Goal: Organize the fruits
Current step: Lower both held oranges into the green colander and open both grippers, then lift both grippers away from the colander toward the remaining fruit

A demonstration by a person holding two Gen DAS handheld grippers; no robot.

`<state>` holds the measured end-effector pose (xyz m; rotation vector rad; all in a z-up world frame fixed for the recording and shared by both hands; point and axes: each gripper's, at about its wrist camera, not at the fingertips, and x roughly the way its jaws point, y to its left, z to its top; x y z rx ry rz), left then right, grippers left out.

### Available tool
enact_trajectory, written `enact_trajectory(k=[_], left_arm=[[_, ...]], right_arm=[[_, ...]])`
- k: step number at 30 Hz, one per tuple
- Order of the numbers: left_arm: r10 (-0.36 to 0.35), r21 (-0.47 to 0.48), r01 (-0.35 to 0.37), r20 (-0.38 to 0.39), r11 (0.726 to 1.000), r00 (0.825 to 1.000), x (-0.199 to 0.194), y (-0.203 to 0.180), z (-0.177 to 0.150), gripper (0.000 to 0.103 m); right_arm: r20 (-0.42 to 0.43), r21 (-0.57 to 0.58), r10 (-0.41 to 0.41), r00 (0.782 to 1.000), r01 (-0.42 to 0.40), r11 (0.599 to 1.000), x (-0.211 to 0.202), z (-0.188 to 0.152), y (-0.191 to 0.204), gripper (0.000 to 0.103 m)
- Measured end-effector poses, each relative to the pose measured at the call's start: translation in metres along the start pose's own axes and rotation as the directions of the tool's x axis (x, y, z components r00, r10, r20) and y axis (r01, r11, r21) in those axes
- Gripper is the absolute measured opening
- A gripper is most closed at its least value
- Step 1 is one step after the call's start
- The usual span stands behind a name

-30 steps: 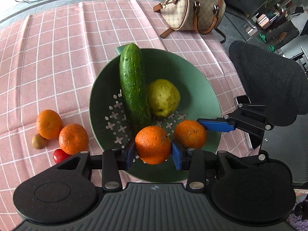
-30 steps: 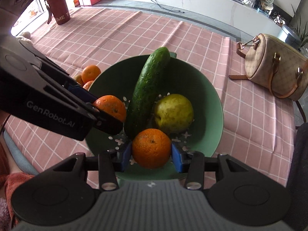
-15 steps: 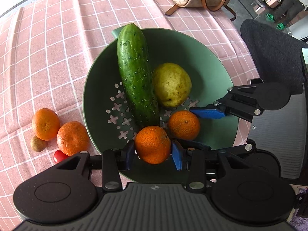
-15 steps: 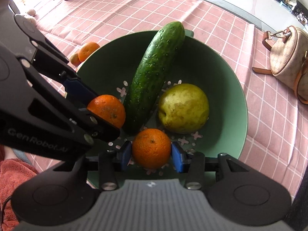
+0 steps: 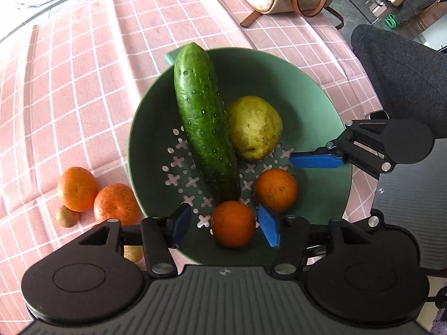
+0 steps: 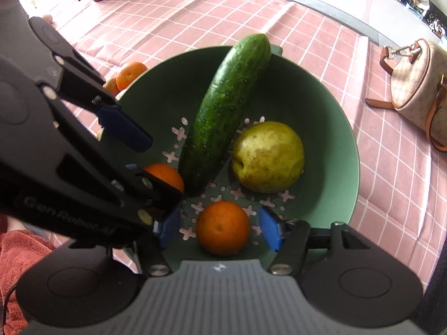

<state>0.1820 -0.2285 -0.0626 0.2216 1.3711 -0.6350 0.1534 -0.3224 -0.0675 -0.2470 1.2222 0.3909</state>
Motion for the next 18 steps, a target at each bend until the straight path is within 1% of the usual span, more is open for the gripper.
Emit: enact_trajectory(k=[3, 6, 11, 15, 18], left_arm=[[-0.024, -0.003, 0.024, 0.031, 1.000, 0.999, -0.012, 0.002, -0.004, 0.065], [-0.032, 0.002, 0.032, 0.071, 0.999, 0.997, -0.028, 0.003, -0.010, 0.065], [-0.013, 0.029, 0.009, 0.144, 1.000, 0.989, -0.058, 0.005, -0.025, 0.065], [0.007, 0.035, -0.014, 0.200, 0.999, 0.980, -0.082, 0.010, -0.039, 0.065], [0.026, 0.037, -0.036, 0.245, 0.999, 0.969, -0.097, 0.016, -0.052, 0.065]], right_arm=[[0.008, -0.018, -0.024, 1.000, 0.024, 1.000, -0.007, 0.001, 0.007, 0.060], [0.031, -0.009, -0.027, 0.999, 0.027, 1.000, -0.018, -0.002, 0.012, 0.060], [0.068, 0.028, -0.059, 0.996, 0.058, 0.998, -0.037, -0.005, 0.021, 0.066], [0.097, 0.063, -0.078, 0.992, 0.072, 0.995, -0.050, -0.008, 0.028, 0.068], [0.128, 0.084, -0.097, 0.987, 0.086, 0.993, -0.063, -0.010, 0.038, 0.069]])
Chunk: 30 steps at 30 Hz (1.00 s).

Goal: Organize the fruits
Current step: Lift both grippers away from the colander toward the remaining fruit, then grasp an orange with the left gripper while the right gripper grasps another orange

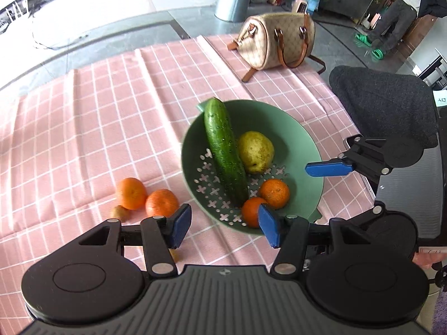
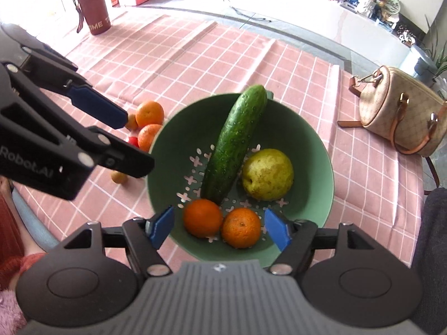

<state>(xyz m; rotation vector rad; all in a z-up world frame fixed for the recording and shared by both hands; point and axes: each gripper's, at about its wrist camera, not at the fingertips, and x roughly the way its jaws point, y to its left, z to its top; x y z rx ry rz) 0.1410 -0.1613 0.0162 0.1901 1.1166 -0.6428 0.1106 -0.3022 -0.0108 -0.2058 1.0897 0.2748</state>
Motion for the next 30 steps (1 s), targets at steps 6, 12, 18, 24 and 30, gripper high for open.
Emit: enact_trajectory(k=[6, 12, 18, 24, 30], left_arm=[[0.030, -0.012, -0.029, 0.097, 0.999, 0.995, -0.029, 0.021, -0.026, 0.065], [0.032, -0.055, -0.022, 0.183, 0.998, 0.983, -0.048, 0.055, -0.057, 0.065], [0.048, -0.097, -0.029, 0.208, 0.995, 0.977, -0.049, 0.086, -0.086, 0.065], [0.058, -0.042, -0.050, 0.213, 0.998, 0.975, -0.040, 0.097, -0.103, 0.062], [0.036, 0.026, -0.042, 0.215, 0.999, 0.976, -0.032, 0.105, -0.093, 0.062]], right_arm=[[0.078, 0.065, -0.008, 0.997, 0.003, 0.998, -0.021, -0.002, 0.025, 0.069], [0.177, 0.199, -0.022, 0.984, -0.014, 0.980, -0.028, -0.011, 0.054, 0.069], [0.262, 0.310, -0.029, 0.965, -0.056, 0.949, -0.018, -0.025, 0.089, 0.068], [0.269, 0.275, -0.020, 0.963, -0.057, 0.960, 0.003, -0.028, 0.124, 0.049], [0.236, 0.140, 0.000, 0.972, -0.034, 0.990, 0.014, -0.005, 0.126, 0.045]])
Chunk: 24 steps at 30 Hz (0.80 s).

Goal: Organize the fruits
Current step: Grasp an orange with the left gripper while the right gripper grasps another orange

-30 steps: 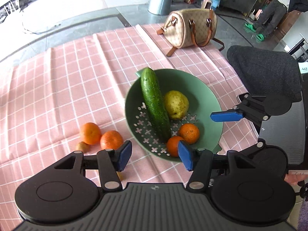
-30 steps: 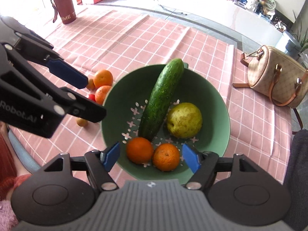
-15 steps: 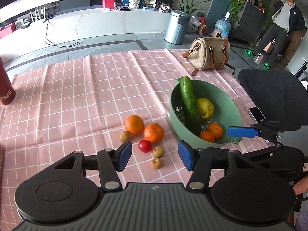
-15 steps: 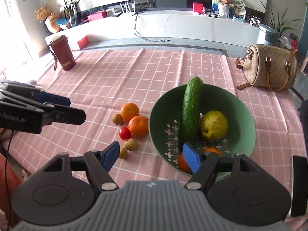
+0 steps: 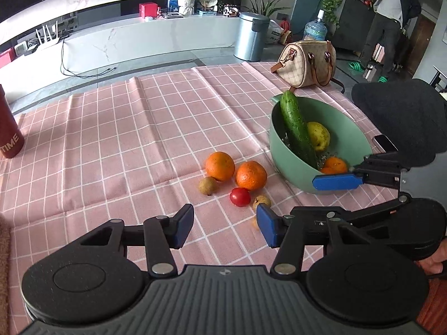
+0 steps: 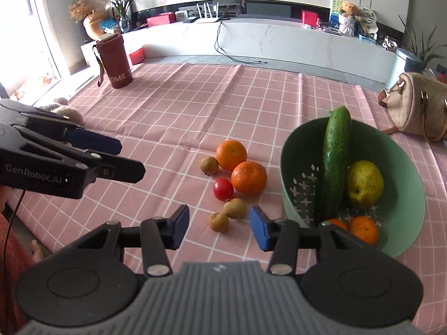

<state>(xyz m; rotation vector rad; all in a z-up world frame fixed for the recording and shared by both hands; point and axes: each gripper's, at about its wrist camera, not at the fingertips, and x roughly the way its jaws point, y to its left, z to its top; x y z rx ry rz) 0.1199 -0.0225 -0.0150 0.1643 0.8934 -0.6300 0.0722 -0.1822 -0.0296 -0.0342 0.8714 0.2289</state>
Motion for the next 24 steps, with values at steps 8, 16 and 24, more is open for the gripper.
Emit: enact_trajectory(k=[8, 16, 24], left_arm=[[-0.027, 0.057, 0.028, -0.025, 0.998, 0.999, 0.036, 0.009, 0.020, 0.061], [-0.052, 0.108, 0.059, -0.065, 0.992, 0.997, 0.071, 0.017, 0.030, 0.057], [-0.091, 0.144, 0.105, -0.101, 0.984, 0.991, 0.101, 0.025, 0.045, 0.056]], right_arm=[[-0.080, -0.306, 0.046, 0.996, -0.068, 0.949, 0.030, 0.043, -0.012, 0.045], [-0.234, -0.549, 0.067, 0.970, -0.189, 0.814, 0.074, 0.070, -0.015, 0.045], [-0.404, -0.620, 0.052, 0.913, -0.315, 0.719, 0.116, 0.078, -0.013, 0.043]])
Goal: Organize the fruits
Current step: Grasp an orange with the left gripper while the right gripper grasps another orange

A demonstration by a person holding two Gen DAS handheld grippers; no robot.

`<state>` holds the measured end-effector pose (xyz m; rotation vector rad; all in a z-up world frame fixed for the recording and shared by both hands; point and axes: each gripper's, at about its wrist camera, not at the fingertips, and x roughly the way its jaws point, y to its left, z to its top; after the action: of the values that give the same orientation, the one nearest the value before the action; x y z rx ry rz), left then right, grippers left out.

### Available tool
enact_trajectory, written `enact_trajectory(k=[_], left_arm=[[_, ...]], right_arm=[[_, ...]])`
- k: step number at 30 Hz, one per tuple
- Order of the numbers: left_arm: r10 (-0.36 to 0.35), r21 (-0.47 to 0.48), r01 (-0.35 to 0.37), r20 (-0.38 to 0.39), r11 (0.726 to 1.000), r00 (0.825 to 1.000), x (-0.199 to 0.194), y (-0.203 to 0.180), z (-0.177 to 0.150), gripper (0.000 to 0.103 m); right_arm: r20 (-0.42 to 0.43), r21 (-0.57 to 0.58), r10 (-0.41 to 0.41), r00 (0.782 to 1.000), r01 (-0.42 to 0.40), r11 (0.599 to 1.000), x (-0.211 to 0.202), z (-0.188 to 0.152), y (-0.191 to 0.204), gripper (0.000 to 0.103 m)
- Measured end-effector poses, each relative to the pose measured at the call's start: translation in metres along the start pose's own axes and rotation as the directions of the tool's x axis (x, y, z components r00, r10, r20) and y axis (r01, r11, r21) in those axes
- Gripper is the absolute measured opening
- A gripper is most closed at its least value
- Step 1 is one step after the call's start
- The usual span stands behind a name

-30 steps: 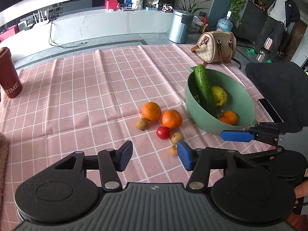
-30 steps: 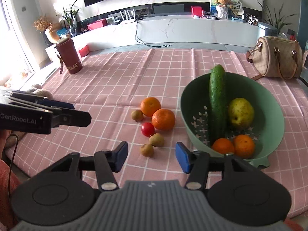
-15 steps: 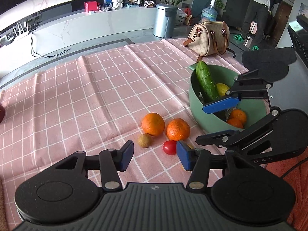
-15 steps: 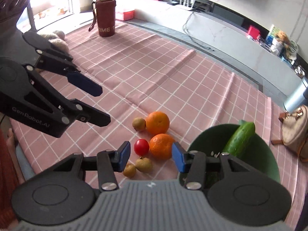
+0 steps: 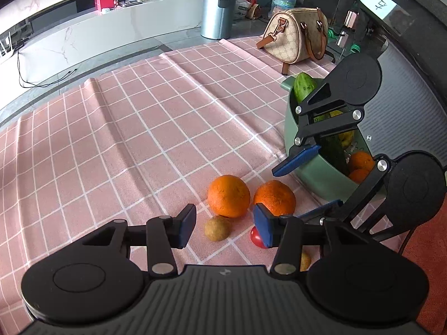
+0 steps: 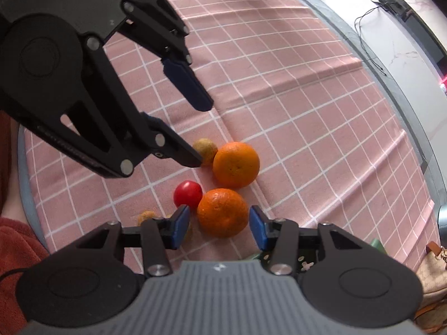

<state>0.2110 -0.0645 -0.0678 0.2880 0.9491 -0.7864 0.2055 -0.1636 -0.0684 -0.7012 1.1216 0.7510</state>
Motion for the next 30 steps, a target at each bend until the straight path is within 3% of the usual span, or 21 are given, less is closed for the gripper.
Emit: enact_trajectory(k=[7, 11, 20, 26, 30], left_arm=[[-0.025, 0.005, 0.025, -0.049, 1.000, 0.998, 0.025, 0.003, 0.007, 0.056], [-0.059, -0.038, 0.057, -0.059, 0.998, 0.997, 0.033, 0.011, 0.008, 0.056], [-0.099, -0.112, 0.091, -0.063, 0.990, 0.993, 0.047, 0.021, 0.015, 0.056], [-0.169, -0.243, 0.147, -0.070, 0.959, 0.983, 0.053, 0.034, 0.015, 0.046], [-0.165, -0.285, 0.142, -0.059, 0.948, 0.985, 0.052, 0.034, 0.013, 0.044]], right_arm=[[-0.066, -0.042, 0.034, 0.997, -0.037, 0.998, 0.015, 0.007, -0.008, 0.043], [-0.077, -0.037, 0.052, 0.996, -0.055, 0.998, 0.021, 0.008, -0.011, 0.043], [-0.078, -0.058, 0.020, 0.997, -0.024, 0.998, 0.032, 0.006, -0.011, 0.042], [-0.075, -0.081, 0.005, 0.997, -0.011, 0.997, 0.034, 0.004, -0.010, 0.040], [-0.072, -0.076, -0.004, 0.997, -0.002, 0.997, 0.033, 0.003, -0.010, 0.039]])
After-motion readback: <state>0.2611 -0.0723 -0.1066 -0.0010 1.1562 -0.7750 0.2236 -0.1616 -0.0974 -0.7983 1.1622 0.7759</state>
